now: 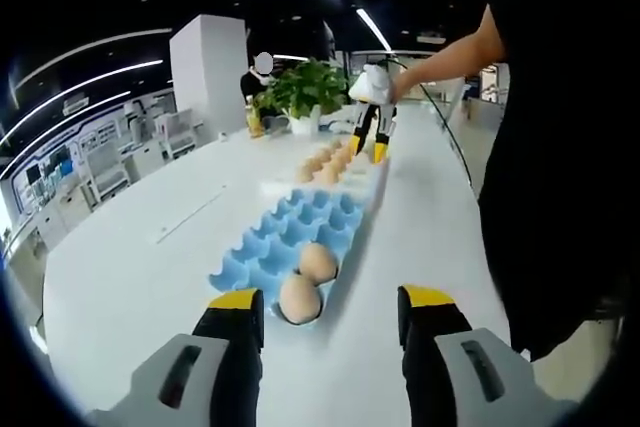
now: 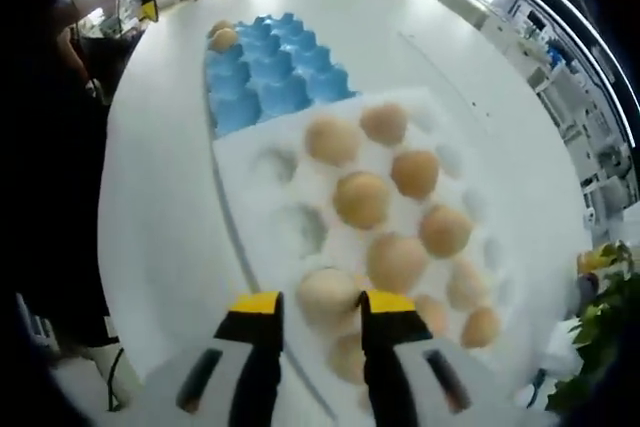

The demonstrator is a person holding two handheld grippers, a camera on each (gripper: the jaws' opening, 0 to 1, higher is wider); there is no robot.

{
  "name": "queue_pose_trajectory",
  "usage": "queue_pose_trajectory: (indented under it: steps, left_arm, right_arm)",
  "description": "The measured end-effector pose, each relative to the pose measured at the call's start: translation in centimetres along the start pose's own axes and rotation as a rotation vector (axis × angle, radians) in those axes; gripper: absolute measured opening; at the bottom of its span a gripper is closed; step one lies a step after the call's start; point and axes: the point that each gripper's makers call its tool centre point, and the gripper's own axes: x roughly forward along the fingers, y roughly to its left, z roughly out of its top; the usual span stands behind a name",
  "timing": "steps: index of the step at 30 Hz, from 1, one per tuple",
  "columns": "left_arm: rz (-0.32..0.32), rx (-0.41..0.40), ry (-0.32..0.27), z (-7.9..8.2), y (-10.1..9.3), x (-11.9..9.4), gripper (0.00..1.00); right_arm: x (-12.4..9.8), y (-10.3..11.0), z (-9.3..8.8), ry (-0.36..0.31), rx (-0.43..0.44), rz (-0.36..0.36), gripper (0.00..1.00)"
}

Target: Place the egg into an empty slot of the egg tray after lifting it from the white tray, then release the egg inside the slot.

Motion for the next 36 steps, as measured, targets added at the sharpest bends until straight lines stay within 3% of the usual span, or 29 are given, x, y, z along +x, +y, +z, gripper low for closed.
queue_pose_trajectory:
  steps: [4,8,14,19,23,25,32,36]
  left_arm:
    - [-0.001,0.002,0.004,0.0,0.0,0.0,0.54]
    - [0.000,0.001,0.003,0.1,0.1,-0.1,0.53]
    - [0.012,-0.001,-0.003,0.1,0.4,-0.2,0.53]
    - [0.017,-0.007,-0.010,-0.1,0.4,-0.2,0.53]
    - [-0.001,0.000,-0.021,-0.1,0.2,-0.1,0.53]
    - [-0.003,0.007,-0.020,-0.1,0.3,-0.1,0.53]
    - [0.003,0.019,-0.043,0.5,0.9,-0.3,0.53]
    - [0.018,0.015,-0.025,0.3,1.0,-0.2,0.53]
  right_arm:
    - [0.3,0.0,-0.1,0.027,-0.011,0.041,0.32]
    - [0.6,0.0,-0.3,0.076,0.053,0.107,0.32]
    - [1.0,0.1,-0.3,0.153,0.025,0.164,0.32]
    - [0.9,-0.1,-0.5,0.176,0.063,0.114,0.26]
    - [0.3,-0.4,-0.5,0.096,0.076,0.063,0.23]
    - [0.2,-0.4,-0.5,0.088,0.088,0.051,0.23]
    - [-0.7,-0.4,0.0,0.088,0.063,0.026,0.23]
    - [-1.8,-0.8,0.3,0.076,0.031,0.013,0.23]
